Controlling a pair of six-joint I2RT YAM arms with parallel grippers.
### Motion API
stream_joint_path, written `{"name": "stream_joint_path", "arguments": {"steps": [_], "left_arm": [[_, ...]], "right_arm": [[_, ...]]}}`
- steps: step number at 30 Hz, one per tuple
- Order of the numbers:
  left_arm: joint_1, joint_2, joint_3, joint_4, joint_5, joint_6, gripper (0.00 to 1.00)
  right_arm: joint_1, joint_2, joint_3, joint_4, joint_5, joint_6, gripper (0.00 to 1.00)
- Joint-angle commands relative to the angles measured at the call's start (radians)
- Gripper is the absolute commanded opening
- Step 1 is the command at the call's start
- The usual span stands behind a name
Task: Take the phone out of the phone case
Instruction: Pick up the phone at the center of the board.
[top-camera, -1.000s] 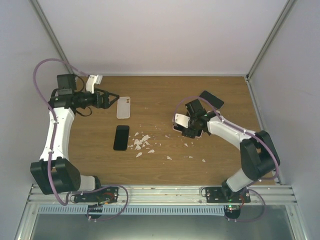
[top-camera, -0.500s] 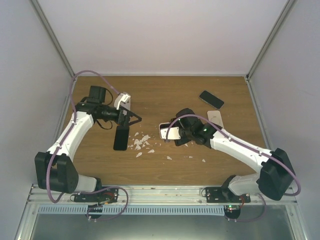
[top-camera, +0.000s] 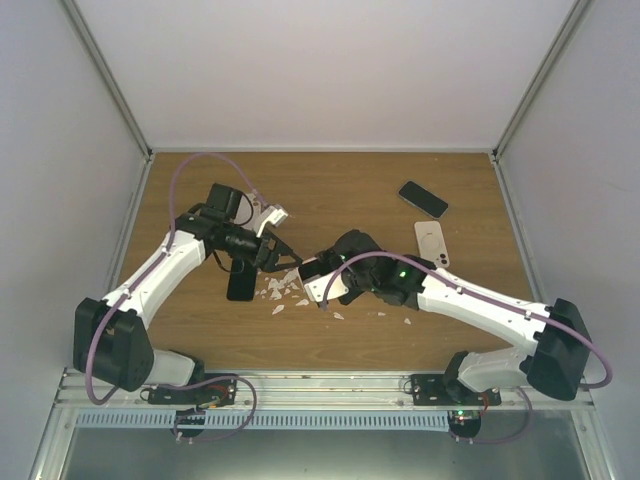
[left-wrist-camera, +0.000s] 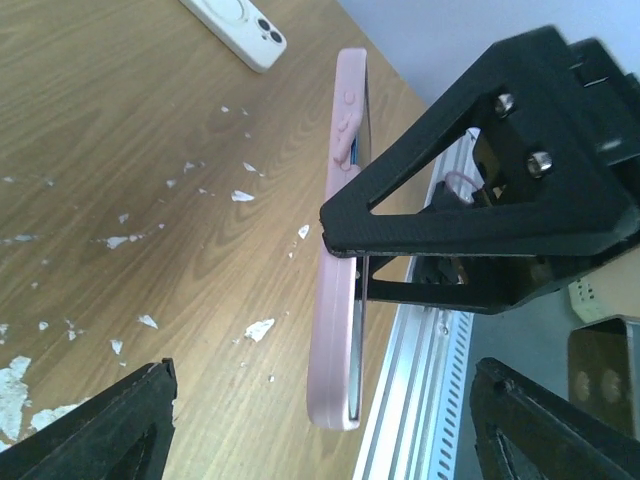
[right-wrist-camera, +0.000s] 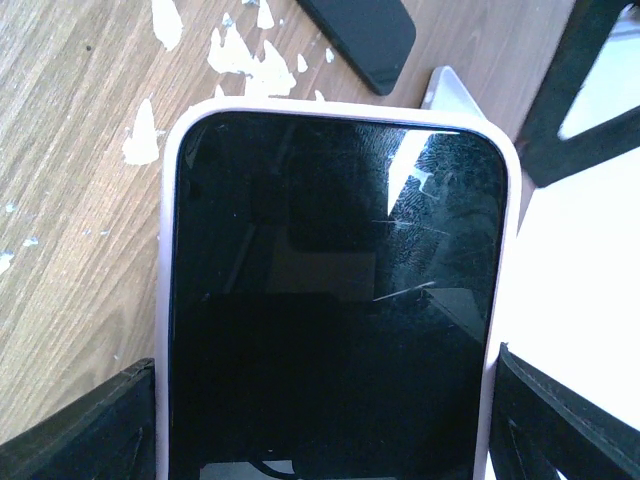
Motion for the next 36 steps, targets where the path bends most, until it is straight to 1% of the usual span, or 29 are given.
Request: {"name": "stream_joint_path", "arguments": {"steps": [1, 6, 11, 20, 22, 23, 24, 27, 29, 32, 36], "left_arm": [[-0.045, -0.012, -0.008, 0.027, -0.029, 0.032, 0.79], [-0.087, 0.010, 0.003, 0.023, -0.042, 0.041, 0.68], [-0.114, 0.024, 0.021, 0.012, -0.052, 0.055, 0.52], [-0.123, 0.057, 0.071, -0.009, -0.050, 0.062, 0.17], [-0.123, 0.061, 0.085, -0.009, -0.053, 0.054, 0.07], [-0.122, 0.063, 0.089, -0.008, -0.052, 0.049, 0.03], [-0.120, 0.065, 0.094, -0.008, -0.051, 0.042, 0.00], [-0.092, 0.067, 0.096, -0.004, -0.011, 0.030, 0.00], [-0.059, 0.063, 0.098, 0.009, 0.020, 0.021, 0.00], [-0.017, 0.041, 0.105, 0.049, 0.029, -0.009, 0.00], [0.039, -0.003, 0.108, 0.116, 0.074, -0.064, 0.00]], "right_arm": [[0.030, -0.031, 0.058, 0.024, 0.025, -0.021, 0.57], [0.050, -0.031, 0.068, 0.023, 0.048, -0.028, 0.57], [0.058, -0.035, 0.078, 0.014, 0.070, -0.026, 0.57], [0.060, -0.044, 0.095, 0.004, 0.102, -0.014, 0.57], [0.060, -0.051, 0.088, 0.010, 0.112, -0.010, 0.60], [0.060, -0.054, 0.084, 0.014, 0.118, -0.002, 0.63], [0.060, -0.056, 0.086, 0.016, 0.121, 0.011, 0.69], [0.052, -0.056, 0.119, -0.002, 0.124, 0.071, 0.89], [0.038, -0.058, 0.153, -0.016, 0.108, 0.120, 0.99], [0.006, -0.062, 0.208, -0.038, 0.070, 0.193, 1.00], [-0.056, -0.065, 0.270, -0.053, 0.014, 0.283, 1.00]]}}
